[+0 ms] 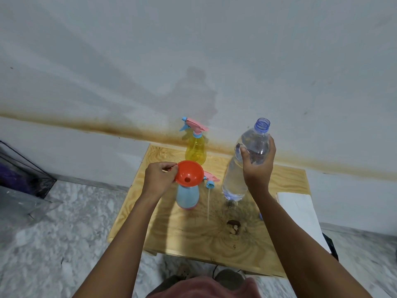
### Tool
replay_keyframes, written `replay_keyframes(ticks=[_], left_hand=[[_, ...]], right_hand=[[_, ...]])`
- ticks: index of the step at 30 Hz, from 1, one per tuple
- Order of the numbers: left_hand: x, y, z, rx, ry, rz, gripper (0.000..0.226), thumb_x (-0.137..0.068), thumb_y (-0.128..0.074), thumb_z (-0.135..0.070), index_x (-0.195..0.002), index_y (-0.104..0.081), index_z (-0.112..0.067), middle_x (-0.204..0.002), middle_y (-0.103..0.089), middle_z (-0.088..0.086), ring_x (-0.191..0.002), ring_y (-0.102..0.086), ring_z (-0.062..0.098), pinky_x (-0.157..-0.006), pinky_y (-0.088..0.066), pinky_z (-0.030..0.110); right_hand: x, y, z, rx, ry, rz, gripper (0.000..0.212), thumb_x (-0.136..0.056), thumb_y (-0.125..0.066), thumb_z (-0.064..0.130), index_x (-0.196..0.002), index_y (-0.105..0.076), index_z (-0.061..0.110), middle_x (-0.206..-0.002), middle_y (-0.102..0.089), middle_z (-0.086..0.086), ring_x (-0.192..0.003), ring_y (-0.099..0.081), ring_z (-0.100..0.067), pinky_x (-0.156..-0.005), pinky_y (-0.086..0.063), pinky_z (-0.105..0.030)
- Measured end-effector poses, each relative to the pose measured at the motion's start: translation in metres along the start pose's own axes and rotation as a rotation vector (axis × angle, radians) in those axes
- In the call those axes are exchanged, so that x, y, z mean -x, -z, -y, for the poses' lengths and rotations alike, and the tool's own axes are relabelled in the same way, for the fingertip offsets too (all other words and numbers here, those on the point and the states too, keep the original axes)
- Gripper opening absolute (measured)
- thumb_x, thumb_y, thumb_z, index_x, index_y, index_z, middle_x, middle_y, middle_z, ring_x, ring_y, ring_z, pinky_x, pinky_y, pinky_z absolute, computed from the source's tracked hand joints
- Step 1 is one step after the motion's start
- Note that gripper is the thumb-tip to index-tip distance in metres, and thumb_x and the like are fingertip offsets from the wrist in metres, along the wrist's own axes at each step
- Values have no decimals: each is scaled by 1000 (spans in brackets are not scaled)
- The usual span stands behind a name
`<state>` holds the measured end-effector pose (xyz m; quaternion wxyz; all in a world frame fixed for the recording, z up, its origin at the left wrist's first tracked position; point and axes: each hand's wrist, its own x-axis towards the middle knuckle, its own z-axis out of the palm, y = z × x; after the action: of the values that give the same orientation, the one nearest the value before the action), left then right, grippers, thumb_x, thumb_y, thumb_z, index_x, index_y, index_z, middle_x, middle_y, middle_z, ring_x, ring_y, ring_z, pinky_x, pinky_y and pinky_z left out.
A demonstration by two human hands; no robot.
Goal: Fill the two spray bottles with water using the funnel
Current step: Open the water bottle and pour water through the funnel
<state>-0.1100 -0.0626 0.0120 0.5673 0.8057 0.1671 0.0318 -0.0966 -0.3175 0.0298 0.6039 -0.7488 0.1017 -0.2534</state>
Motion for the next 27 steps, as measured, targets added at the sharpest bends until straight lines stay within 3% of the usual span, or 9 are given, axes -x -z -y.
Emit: replay_keyframes(ticks=[3, 7, 15, 18, 20, 23, 25, 27], left_hand=[[0, -1, -2, -2, 0, 0, 16, -90, -69, -11, -103, -77, -4, -95, -73, 6, -84, -72, 21, -72, -62, 33], [0, -1, -2, -11, -7, 4, 17, -91, -68, -11, -104, -76, -4, -97, -73, 7, -86, -72, 20, -72, -62, 33], [3, -2, -4, -16, -22, -4, 16, -91, -68, -10, -104, -76, -3, -92, -71, 5, -83, -70, 19, -64, -58, 22], [3, -1, -4, -12, -18, -6, 17, -91, -69, -10, -104, -76, -3, -93, -71, 6, -86, -71, 21, -67, -60, 28], [3, -1, -3, -9, -16, -2, 17, -91, -68, -11, -104, -76, -4, -94, -71, 6, -87, -71, 21, -70, -62, 32], [3, 0, -3, -6, -10, 1, 16, -91, -68, -12, -103, -76, -5, -93, -71, 4, -86, -71, 20, -71, -62, 33], [2, 0, -1, -3, -4, 1, 16, -91, -68, -12, -103, -76, -6, -94, -72, 4, -88, -71, 21, -74, -62, 37], [2, 1, 0, -4, 0, -2, 16, -90, -69, -13, -103, -77, -7, -93, -72, 3, -90, -71, 21, -78, -62, 42]], right_hand=[[3, 4, -6, 9, -3, -17, 74, -87, -78, 25, -148, -36, 25, -147, -49, 0, -133, -50, -10, -110, -48, -41], [5, 10, -9, 15, -4, 10, 77, -80, -76, 41, -146, -38, 28, -145, -51, 1, -134, -51, -13, -110, -47, -45], [10, 16, -10, 67, -9, 35, 76, -82, -80, 36, -145, -38, 28, -133, -54, 17, -123, -53, 6, -106, -50, -42], [14, 18, -5, 126, 63, -40, 87, -77, -78, 51, -147, -37, 19, -143, -50, 0, -131, -51, -12, -106, -50, -43], [17, 18, 1, 230, 192, -153, 88, -75, -77, 53, -142, -41, 8, -135, -48, -11, -123, -52, -23, -99, -52, -42], [28, 16, 18, 307, 509, -291, 58, -80, -75, 36, -122, -49, 6, -115, -53, -12, -99, -53, -26, -80, -51, -40], [41, 10, 27, 256, 675, -130, 29, -85, -68, 25, -106, -52, 12, -98, -55, -4, -87, -48, -11, -70, -47, -33], [56, -1, 31, 304, 642, 137, 14, -89, -63, 29, -98, -59, 18, -86, -56, 3, -75, -43, -1, -59, -45, -28]])
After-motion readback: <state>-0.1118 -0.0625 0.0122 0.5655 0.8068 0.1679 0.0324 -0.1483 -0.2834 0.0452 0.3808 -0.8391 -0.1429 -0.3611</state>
